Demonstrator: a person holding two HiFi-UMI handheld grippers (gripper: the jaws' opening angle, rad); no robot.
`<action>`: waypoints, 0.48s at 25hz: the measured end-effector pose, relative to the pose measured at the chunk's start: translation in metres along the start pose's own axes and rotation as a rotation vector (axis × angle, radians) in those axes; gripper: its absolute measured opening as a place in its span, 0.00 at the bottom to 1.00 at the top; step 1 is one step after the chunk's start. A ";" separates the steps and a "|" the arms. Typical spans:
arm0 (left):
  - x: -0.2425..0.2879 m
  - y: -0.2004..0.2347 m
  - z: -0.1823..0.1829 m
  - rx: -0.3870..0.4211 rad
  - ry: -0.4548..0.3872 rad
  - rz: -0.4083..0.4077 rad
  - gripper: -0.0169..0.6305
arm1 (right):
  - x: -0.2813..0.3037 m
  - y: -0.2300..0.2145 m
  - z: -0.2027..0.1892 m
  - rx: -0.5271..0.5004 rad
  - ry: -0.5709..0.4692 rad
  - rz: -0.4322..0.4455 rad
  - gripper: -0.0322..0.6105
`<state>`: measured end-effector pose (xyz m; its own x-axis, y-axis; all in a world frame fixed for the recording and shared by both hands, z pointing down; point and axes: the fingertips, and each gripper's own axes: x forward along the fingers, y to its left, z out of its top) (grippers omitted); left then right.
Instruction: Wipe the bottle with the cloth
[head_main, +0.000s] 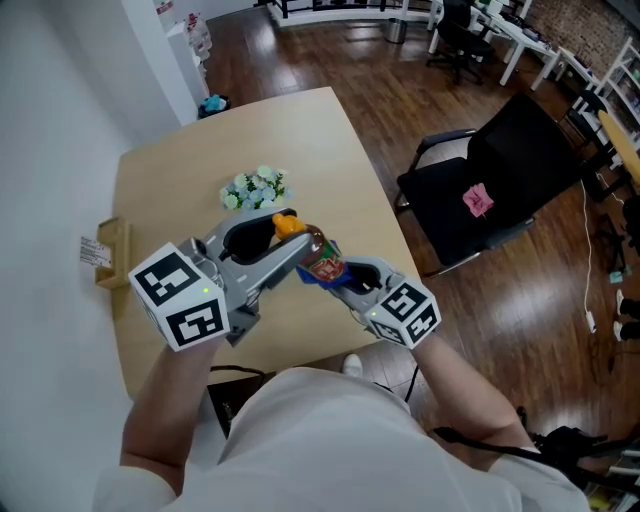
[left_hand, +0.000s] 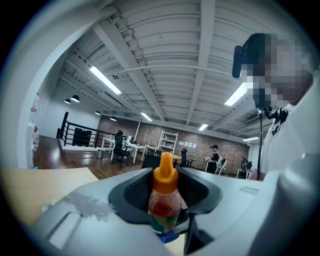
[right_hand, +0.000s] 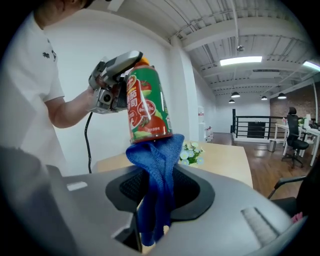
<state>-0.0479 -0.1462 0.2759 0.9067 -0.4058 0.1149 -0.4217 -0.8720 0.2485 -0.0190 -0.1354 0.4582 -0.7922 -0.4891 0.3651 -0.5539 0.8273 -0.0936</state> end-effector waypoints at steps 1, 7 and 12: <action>-0.001 0.002 -0.001 -0.002 0.003 0.003 0.27 | -0.002 -0.003 -0.001 0.003 0.002 -0.006 0.24; 0.005 0.010 -0.012 0.003 0.034 0.016 0.27 | -0.019 -0.025 -0.009 0.034 -0.003 -0.057 0.24; 0.016 0.016 -0.017 -0.003 0.047 0.015 0.27 | -0.040 -0.046 -0.016 0.060 -0.009 -0.110 0.24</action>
<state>-0.0404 -0.1615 0.2980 0.8993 -0.4057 0.1633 -0.4355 -0.8649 0.2494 0.0417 -0.1494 0.4628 -0.7276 -0.5787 0.3683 -0.6519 0.7505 -0.1088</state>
